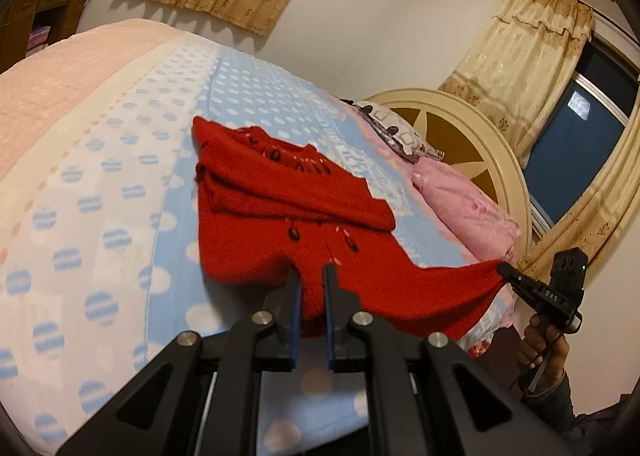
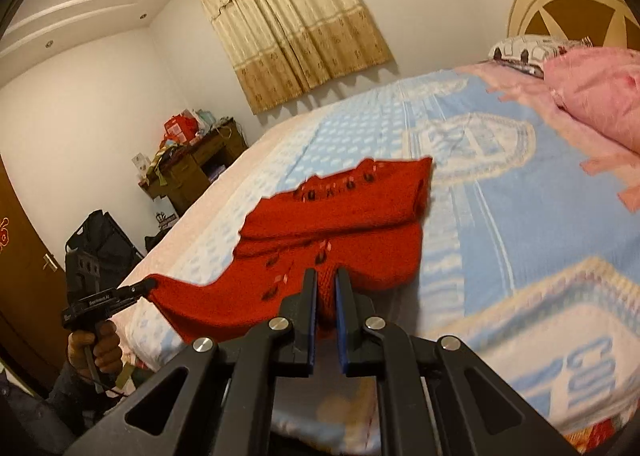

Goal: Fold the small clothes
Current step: 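Lift the held hem with both tools and fold it over toward the collar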

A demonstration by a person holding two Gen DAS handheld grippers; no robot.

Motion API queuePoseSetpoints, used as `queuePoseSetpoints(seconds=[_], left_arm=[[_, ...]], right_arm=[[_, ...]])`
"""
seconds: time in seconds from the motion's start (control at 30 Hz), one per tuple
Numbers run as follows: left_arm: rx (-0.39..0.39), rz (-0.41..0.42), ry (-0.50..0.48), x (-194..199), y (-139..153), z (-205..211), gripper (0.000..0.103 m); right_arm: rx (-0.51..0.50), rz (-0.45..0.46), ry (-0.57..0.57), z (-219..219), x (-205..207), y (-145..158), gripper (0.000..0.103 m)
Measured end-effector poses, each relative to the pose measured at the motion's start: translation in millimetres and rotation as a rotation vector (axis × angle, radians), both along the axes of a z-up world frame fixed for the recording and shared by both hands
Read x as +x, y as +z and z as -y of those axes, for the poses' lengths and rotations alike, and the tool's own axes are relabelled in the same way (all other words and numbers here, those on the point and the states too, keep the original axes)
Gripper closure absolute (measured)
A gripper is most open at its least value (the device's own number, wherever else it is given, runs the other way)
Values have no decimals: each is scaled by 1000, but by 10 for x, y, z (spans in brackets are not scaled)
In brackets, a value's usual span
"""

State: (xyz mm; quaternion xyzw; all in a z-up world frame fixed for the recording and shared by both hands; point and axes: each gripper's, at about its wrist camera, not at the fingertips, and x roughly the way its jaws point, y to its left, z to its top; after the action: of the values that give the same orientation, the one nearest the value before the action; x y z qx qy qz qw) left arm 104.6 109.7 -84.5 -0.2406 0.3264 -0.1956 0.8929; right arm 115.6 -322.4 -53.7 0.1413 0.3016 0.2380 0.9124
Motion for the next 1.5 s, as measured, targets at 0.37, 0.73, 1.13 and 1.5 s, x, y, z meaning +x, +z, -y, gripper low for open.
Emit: queuePoseSetpoints(seconds=[0.37, 0.73, 1.13, 1.5], left_arm=[[69, 36, 40, 639, 325, -109, 94], [99, 32, 52, 1377, 495, -129, 94], [106, -12, 85, 2256, 365, -193, 94], [136, -174, 109, 3094, -380, -252, 94]], right_arm=[[-53, 44, -1, -175, 737, 381, 95], [-94, 42, -28, -306, 1579, 529, 95], [-131, -46, -81, -304, 2605, 302, 95], [-179, -197, -124, -392, 3636, -395, 95]])
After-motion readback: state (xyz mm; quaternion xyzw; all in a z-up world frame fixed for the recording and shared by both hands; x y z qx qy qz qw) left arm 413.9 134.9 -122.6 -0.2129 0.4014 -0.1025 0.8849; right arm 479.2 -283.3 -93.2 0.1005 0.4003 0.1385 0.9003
